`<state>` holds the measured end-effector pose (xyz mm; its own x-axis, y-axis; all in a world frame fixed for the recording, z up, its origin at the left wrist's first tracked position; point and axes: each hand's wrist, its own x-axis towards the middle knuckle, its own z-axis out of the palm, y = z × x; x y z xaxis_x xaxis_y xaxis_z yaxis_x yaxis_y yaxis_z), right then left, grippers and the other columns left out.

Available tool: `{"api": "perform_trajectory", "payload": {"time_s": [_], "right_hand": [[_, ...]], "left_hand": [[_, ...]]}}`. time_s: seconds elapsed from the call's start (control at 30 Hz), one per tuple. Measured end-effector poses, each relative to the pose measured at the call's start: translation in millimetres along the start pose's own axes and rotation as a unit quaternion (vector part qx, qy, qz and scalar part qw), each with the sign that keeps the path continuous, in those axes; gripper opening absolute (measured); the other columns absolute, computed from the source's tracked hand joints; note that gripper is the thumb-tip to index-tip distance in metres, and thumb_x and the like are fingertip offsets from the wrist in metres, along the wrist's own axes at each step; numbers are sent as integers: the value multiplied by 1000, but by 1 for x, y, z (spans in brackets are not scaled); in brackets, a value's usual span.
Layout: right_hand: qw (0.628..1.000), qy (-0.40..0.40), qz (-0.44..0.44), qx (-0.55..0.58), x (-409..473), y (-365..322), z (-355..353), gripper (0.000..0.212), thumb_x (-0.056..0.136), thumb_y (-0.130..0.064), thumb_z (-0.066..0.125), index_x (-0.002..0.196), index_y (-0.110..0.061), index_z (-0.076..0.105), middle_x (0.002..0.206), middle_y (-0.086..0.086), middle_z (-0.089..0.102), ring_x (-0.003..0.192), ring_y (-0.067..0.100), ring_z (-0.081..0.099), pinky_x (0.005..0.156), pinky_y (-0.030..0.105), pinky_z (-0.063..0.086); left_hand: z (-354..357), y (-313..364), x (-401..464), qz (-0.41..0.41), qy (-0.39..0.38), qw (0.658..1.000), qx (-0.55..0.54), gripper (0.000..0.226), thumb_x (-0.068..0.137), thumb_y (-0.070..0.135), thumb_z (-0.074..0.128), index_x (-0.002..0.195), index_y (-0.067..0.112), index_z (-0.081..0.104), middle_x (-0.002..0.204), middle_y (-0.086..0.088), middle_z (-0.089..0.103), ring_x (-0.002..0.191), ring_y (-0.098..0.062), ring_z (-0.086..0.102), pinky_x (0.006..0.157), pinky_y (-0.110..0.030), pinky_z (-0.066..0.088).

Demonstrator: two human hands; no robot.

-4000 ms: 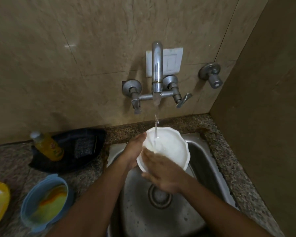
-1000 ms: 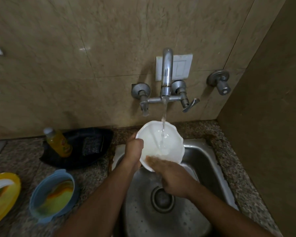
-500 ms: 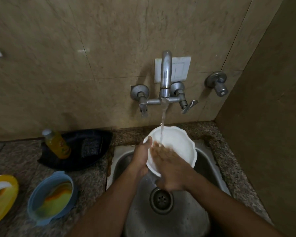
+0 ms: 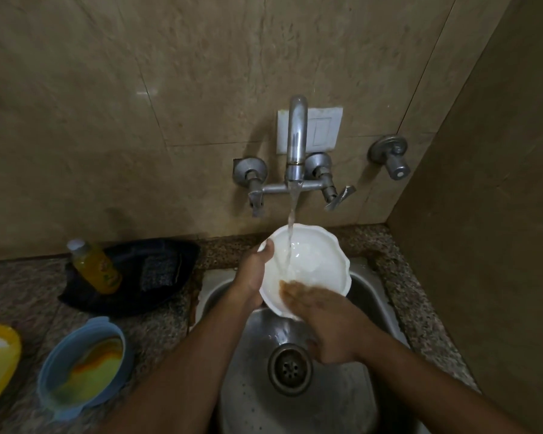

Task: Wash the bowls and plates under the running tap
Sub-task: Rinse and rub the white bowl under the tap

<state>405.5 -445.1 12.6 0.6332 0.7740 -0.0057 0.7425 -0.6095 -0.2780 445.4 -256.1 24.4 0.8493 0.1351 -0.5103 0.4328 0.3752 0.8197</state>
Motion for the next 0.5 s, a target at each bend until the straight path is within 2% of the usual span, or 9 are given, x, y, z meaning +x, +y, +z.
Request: {"api": "perform_trajectory", "payload": {"time_s": [0.07,0.13,0.17,0.23,0.3,0.33,0.4,0.47,0.5], "right_hand": [[1000,10,6,-17,8,-3,-3,91,78,-44,54,156,-15,15,162,6,12,149,20,9,121,42,15],[999,6,34,10,22,-19,8,102,79,-36,62,156,-18,-2,162,1,-7,148,15,-9,121,34,-2],[998,1,46,38,24,-24,14,105,78,-32,66,156,-20,-3,161,-3,-8,147,10,-10,119,28,-5],[997,-9,43,58,15,-16,16,97,79,-30,64,157,-22,8,162,-4,5,147,8,4,121,29,7],[1000,9,29,7,1,2,13,78,83,-38,45,155,-23,21,161,-1,20,147,16,20,119,38,23],[999,20,36,-26,0,7,10,76,82,-38,42,154,-22,24,160,2,23,147,19,23,118,41,25],[998,-12,48,-32,9,-6,13,84,83,-30,56,156,-21,15,163,2,13,149,17,13,121,36,10],[999,-30,44,3,13,-22,30,99,81,-24,67,156,-23,3,162,-5,-4,147,8,-1,113,21,-11],[999,-32,29,0,12,-23,32,100,79,-23,69,157,-24,5,161,-6,-4,147,6,0,111,18,-12]], "left_hand": [[0,-2,0,3,10,1000,2,39,90,47,57,117,20,68,109,-13,73,100,-37,70,93,-57,52],[4,5,-1,19,13,1000,18,33,92,43,57,114,21,69,106,-11,74,99,-34,70,91,-55,54],[4,7,-1,25,14,999,21,30,93,40,57,113,21,70,105,-11,74,99,-34,70,91,-54,54],[-4,9,-6,27,27,999,20,25,94,34,57,111,21,70,105,-11,74,98,-35,70,89,-55,54],[-19,1,-8,27,57,997,36,20,92,28,59,108,23,69,106,-9,73,98,-34,68,89,-55,54],[-23,-1,-9,26,74,996,43,20,90,24,60,108,23,69,106,-9,73,97,-34,67,88,-55,54],[-25,-1,-8,26,103,992,63,31,82,22,63,113,23,67,110,-10,71,98,-35,65,90,-56,53],[-25,7,-10,37,118,989,83,37,81,14,62,117,19,66,113,-13,69,99,-35,64,91,-55,53],[-25,9,-12,39,122,988,83,38,83,8,60,119,17,66,111,-12,69,99,-35,63,91,-54,53]]}}
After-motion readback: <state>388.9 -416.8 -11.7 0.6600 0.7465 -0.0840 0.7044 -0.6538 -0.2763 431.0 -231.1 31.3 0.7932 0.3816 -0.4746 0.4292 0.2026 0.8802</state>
